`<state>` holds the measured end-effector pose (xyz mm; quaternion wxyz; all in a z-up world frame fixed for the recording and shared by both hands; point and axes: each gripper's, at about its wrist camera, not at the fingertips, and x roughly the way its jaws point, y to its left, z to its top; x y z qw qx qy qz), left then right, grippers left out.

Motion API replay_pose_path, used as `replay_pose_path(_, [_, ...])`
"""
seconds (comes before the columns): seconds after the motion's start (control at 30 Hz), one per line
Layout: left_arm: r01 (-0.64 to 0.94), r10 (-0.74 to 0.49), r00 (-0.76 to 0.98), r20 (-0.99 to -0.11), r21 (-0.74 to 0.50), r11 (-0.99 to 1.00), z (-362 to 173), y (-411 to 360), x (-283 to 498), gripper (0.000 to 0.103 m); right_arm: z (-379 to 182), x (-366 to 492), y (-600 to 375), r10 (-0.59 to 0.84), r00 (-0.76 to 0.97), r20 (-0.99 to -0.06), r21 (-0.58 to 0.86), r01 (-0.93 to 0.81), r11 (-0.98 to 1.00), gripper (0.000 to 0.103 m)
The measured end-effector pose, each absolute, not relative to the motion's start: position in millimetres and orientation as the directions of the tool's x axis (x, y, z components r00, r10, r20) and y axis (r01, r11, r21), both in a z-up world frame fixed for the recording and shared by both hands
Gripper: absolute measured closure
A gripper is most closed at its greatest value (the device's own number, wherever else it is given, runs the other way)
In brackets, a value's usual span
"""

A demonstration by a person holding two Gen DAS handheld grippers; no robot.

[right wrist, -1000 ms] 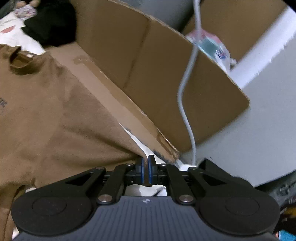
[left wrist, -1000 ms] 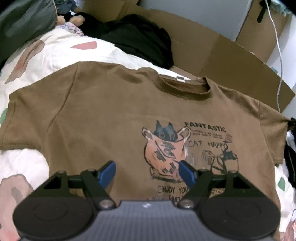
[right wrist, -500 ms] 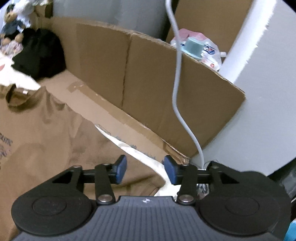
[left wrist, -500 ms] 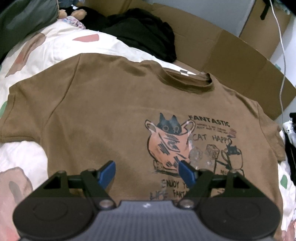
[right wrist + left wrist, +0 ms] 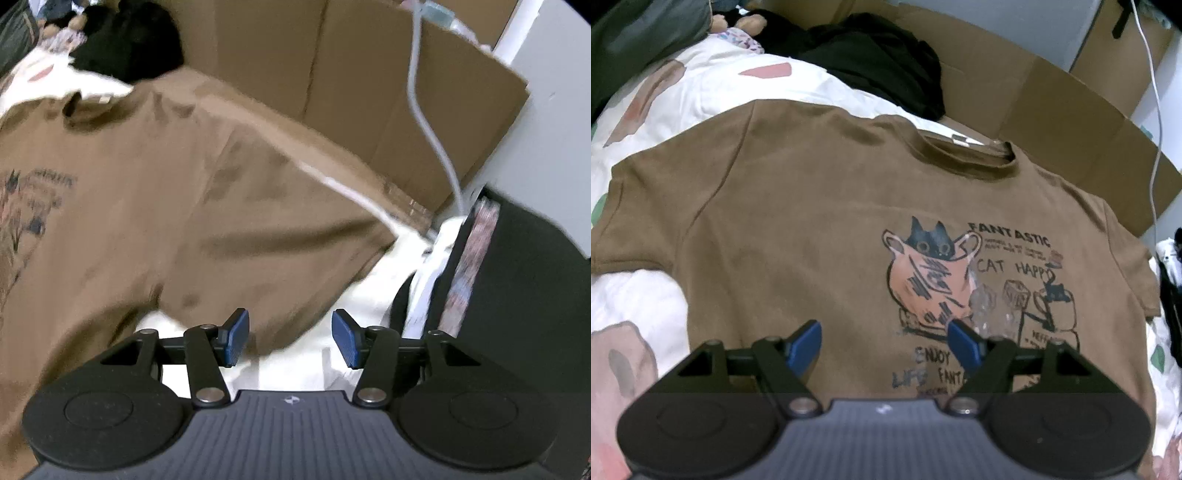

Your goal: Fold clothes

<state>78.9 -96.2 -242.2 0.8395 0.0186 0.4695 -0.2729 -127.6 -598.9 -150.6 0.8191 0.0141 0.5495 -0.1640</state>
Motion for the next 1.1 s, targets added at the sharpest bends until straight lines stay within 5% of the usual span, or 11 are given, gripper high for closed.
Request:
replay_pose_path(0.7, [0.465,-0.440,0.390,-0.809,-0.239,0.853,-248,-90,73,0.025,-199,-118,-571,-0.303,0.286,-0.909,-0.256,0.190,0.948,0.044])
replay_pose_path(0.97, [0.453,-0.437,0.391,-0.810,-0.244,0.858,-250,-86,74,0.025,-179,-119,-570,-0.310,0.327,-0.893,-0.287,0.118,0.951,0.083])
replay_pose_path(1.1, [0.452,-0.436,0.391,-0.811,-0.243,0.858,-249,-85,73,0.025,-163,-122,-568,-0.324,0.360,-0.875,-0.313,0.092,0.945,0.086])
